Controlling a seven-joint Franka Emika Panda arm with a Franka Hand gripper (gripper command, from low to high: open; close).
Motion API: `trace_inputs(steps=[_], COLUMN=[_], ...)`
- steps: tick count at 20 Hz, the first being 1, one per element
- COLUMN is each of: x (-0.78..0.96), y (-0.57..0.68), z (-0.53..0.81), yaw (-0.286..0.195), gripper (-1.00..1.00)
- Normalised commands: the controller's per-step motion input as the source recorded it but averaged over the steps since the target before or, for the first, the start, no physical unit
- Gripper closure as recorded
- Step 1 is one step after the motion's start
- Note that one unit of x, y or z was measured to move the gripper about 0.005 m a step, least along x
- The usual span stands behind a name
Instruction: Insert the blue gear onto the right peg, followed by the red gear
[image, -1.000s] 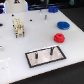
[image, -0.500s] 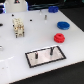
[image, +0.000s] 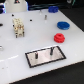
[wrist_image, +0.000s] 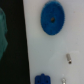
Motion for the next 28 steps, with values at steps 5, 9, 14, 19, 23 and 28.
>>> trace_inputs(steps=[5,9,14,19,23,28], x=[-0.38,-0.32,-0.05,-0.1,-0.31,-0.31], y=[0.07,-0.15,-0.07,-0.15,-0.41,-0.36], z=[-0.58,-0.57,-0.25,-0.08,-0.06,-0.07], yaw=[0.0,0.0,0.0,0.0,0.0,0.0], gripper=[-1.0,-1.0,-1.0,-1.0,-1.0,-1.0])
